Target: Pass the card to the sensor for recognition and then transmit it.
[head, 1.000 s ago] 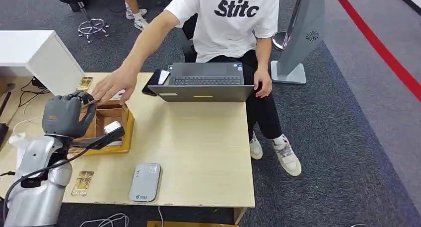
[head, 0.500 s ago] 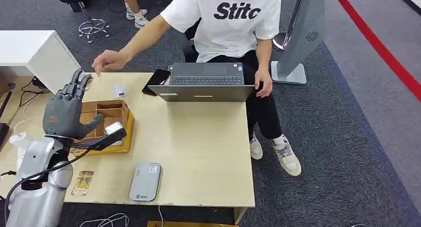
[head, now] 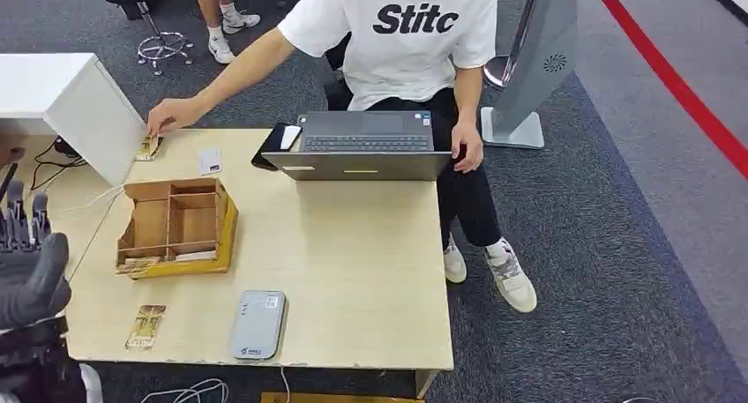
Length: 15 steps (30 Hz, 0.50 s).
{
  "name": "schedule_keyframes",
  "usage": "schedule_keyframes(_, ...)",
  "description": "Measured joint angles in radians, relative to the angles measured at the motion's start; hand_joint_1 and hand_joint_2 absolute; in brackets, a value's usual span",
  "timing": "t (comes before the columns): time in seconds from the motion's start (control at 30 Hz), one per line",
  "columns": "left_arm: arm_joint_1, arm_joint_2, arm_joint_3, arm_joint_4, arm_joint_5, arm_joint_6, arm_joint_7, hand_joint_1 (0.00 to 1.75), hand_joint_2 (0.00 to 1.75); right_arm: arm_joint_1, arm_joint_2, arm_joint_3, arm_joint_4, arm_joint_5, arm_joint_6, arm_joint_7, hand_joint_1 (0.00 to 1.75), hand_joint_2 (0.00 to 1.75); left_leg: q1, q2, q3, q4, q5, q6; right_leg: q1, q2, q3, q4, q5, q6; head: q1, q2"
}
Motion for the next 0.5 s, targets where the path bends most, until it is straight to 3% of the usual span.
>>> schedule_keyframes(0.17, 0.097, -0.081, 0.203, 0.000, 0.078, -0.024, -0.003, 0.00, 1.75, 0.028, 0.003, 0.001, -0.043, -0.009, -0.018, 0.009, 0.00, 1.75, 0.000, -0.003, 0.000, 0.000, 0.001, -0.001, 0.000, -0.003, 0.000, 0.000, -0.001, 0.000, -0.002, 0.000)
schedule_keyframes(0.3, 0.138, -0.101, 0.279, 0.023, 0.057, 0.078, 0.028, 0.00, 1.75, 0.038, 0.003, 0.015, -0.071, -0.027, -0.056, 0.014, 0.00, 1.75, 0.000, -0.003, 0.001, 0.000, 0.001, 0.000, 0.000, -0.004, 0.002, 0.000, -0.001, 0.001, 0.000, 0.000)
schedule_keyframes(0.37, 0.149, -0.110, 0.354, 0.103, 0.041, 0.042, 0.045, 0.00, 1.75, 0.045, 0.003, 0.016, -0.084, -0.027, -0.058, 0.022, 0.00, 1.75, -0.001, -0.003, 0.002, 0.000, 0.001, 0.000, -0.001, -0.003, 0.002, 0.000, -0.001, 0.001, -0.002, 0.000)
schedule_keyframes(0.5, 0.109, -0.120, 0.562, 0.370, -0.225, 0.020, 0.039, 0.00, 1.75, 0.042, 0.003, 0.011, -0.090, 0.005, -0.034, 0.031, 0.00, 1.75, 0.000, -0.003, 0.002, 0.000, 0.001, 0.000, 0.000, -0.002, 0.002, 0.000, -0.001, 0.001, -0.001, 0.000)
